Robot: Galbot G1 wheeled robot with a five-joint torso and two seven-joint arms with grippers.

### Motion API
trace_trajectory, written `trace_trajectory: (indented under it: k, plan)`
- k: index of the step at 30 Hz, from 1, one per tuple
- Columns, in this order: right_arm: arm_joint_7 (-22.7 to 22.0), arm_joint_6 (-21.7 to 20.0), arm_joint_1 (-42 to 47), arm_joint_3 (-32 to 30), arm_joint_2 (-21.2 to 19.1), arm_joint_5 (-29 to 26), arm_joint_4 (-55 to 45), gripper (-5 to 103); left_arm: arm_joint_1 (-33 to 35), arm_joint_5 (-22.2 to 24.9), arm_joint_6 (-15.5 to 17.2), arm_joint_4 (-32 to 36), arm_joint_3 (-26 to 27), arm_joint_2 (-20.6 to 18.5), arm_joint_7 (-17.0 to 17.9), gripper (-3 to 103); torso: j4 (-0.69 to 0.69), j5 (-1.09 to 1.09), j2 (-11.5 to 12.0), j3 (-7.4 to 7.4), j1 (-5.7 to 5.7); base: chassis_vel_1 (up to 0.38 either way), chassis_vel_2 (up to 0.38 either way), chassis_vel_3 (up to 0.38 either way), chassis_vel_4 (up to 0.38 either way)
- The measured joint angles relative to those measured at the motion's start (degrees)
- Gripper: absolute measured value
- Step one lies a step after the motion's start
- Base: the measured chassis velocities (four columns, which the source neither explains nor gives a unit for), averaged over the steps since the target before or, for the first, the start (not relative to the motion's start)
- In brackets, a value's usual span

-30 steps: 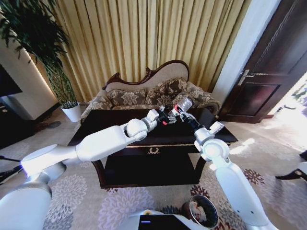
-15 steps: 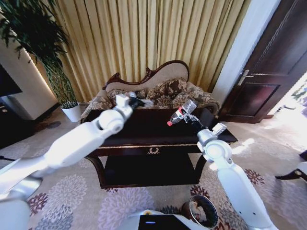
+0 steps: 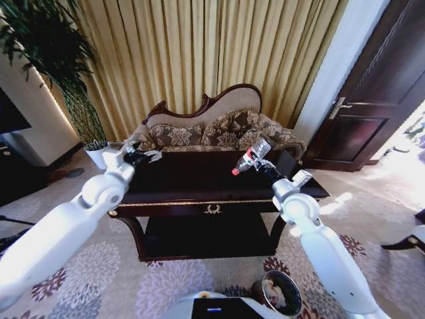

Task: Move to the front of the table and place the trash on the table into the trash bin.

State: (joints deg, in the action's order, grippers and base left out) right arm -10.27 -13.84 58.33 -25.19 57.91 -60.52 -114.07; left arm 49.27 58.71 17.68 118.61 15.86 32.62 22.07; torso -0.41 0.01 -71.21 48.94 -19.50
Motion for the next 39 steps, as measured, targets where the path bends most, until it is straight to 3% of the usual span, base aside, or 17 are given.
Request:
trace_trajectory:
  k: [7, 18, 25, 39]
  plan:
    - [-1.1, 0.5, 0.9, -1.2, -0.9, 1.5, -1.0, 21, 5.5, 1.7, 2.4, 2.5, 7.6, 1.0, 5.1, 100, -0.01, -0.01, 0.0, 0.0, 0.0, 0.0, 0.0, 0.0, 0.0]
    - [-2.2, 0.8, 3.0, -3.2, -2.6, 6.4, -1.5, 21, 22.3, 1.9, 6.2, 6.0, 24.7, 3.6, 5.4, 100, 0.03, -0.01, 0.0, 0.0, 0.0, 0.0, 0.0, 0.0, 0.0]
    - [-2.2, 0.8, 3.7, -3.5, -3.0, 6.3, -2.2, 21, 25.8, 0.4, 5.2, 6.1, 28.1, 4.5, 3.7, 100, 0.01, -0.01, 0.0, 0.01, -0.02, 0.022, -0.024, -0.024, 0.026]
    - [-2.6, 1.0, 4.8, -4.2, -2.4, 6.3, -3.0, 21, 25.8, 0.0, 4.3, 5.6, 27.9, 3.8, 3.6, 100, 0.01, -0.01, 0.0, 0.0, 0.01, 0.175, -0.182, -0.186, 0.176]
